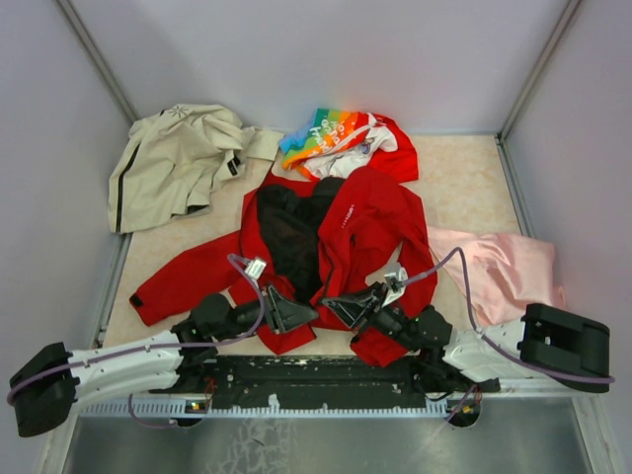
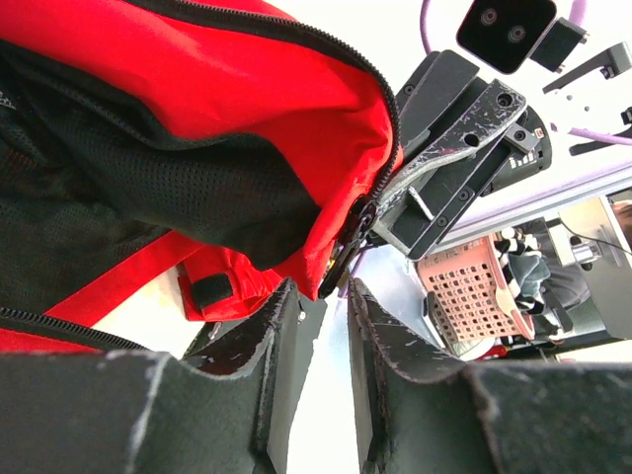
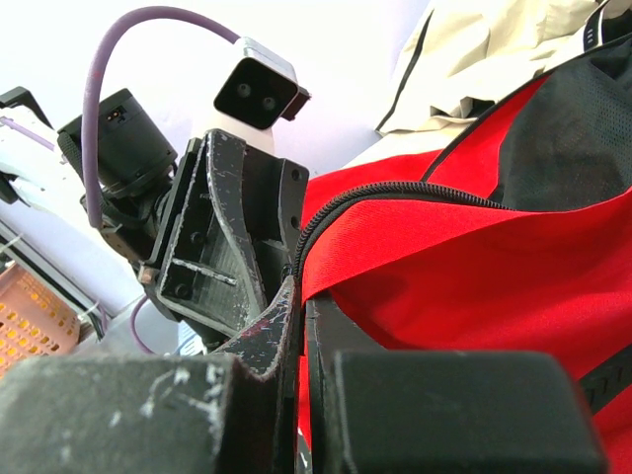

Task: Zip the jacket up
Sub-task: Adjust the zipper on the jacket.

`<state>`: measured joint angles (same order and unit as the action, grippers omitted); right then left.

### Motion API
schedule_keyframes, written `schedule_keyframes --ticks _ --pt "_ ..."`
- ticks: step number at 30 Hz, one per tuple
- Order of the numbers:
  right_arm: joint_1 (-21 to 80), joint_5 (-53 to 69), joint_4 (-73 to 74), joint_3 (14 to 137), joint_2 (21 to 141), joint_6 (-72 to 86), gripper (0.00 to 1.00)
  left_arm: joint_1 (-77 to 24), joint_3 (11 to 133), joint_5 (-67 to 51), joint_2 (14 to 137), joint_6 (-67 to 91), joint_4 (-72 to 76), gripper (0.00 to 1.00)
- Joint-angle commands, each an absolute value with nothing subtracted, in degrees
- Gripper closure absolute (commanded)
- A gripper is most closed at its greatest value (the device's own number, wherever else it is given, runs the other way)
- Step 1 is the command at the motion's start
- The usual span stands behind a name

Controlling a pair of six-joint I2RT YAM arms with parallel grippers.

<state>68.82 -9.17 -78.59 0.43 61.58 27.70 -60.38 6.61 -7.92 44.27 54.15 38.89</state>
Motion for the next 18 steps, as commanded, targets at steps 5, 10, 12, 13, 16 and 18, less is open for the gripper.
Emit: schedule_keyframes --ticks 5,10,12,13,16,18 --pt "68.6 -10.9 -84.2 -4.7 62.3 27.1 1.00 -60.6 8.1 -9.3 42.7 53.6 41.0 0.72" --pt "68.6 -11.0 -84.8 -4.7 63.4 27.1 1.00 -60.6 8.5 -9.6 41.9 53.9 40.0 0.74" --pt "68.6 -11.0 -85.0 -4.7 63.7 27.0 1.00 -60.5 8.5 -9.5 41.8 53.8 39.8 0.75" --pt "68.6 -11.0 -85.2 -4.6 63.8 27.1 1.00 -60.5 8.5 -9.3 41.6 53.7 39.6 0.75" --pt "68.6 -10.9 -85.5 -4.5 64.1 27.0 1.00 -60.6 8.4 -8.9 41.7 53.6 39.4 0.75" --pt "68.6 -10.8 -85.6 -4.4 64.2 27.1 1.00 -60.6 8.5 -8.8 41.8 53.6 39.2 0.75"
